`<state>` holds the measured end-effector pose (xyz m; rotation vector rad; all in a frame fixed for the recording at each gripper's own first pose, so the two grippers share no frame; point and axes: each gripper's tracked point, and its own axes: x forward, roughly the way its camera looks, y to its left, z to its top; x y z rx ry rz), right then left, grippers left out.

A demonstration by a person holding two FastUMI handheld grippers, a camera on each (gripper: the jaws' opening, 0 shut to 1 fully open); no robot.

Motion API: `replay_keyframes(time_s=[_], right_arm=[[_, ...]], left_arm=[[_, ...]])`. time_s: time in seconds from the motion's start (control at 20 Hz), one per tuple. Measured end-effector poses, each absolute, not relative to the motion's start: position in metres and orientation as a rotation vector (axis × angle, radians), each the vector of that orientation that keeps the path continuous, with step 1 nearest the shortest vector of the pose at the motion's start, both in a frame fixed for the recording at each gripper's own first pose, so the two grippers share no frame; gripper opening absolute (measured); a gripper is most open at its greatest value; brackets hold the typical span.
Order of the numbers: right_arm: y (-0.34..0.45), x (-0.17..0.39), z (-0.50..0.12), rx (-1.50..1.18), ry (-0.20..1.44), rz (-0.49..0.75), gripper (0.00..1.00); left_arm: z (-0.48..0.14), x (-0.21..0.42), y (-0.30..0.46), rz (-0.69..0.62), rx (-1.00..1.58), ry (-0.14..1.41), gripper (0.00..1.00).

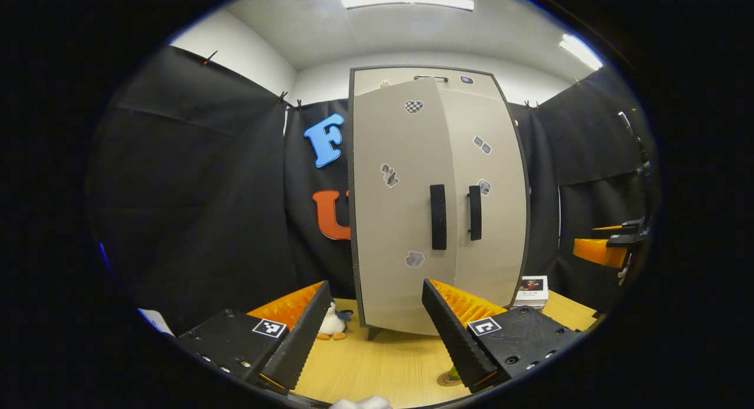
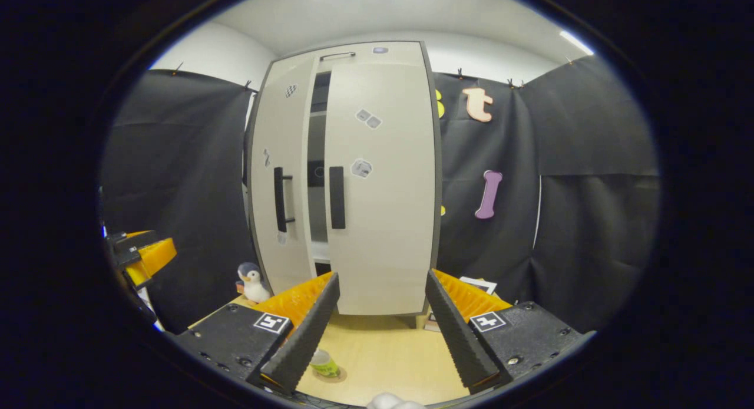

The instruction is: Grasp the bottle in the cabinet with the left hand and place it on the coaster, then close the right door with the right hand and the left door with the left hand.

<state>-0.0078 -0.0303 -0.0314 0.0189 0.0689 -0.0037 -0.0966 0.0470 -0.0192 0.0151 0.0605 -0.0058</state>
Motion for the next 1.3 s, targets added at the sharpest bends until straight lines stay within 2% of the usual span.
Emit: replay_keyframes(time_s=[0.3,0.5,0.8,1.3], right_arm=[[-0.012,-0.009,-0.037,0.005,0.088,0.034,0.96],[-0.009,-0.011,-0.037,-0.004,0.086,0.040,0.94],[-0.016,-0.010,-0.042,-0.004,0.102,0.029,0.96],[-0.011,-0.008,-0.035,-0.017,0.088,0.040,0.94]], left_arm=[[-0.029,-0.095,0.055,0.022,0.004,0.088,0.96],[-0.030,-0.096,0.057,0.034,0.024,0.081,0.96],[-0.031,-0.096,0.051,0.022,0.020,0.085,0.96],[-0.027,-0.091,0.048,0.014,0.032,0.070,0.96]])
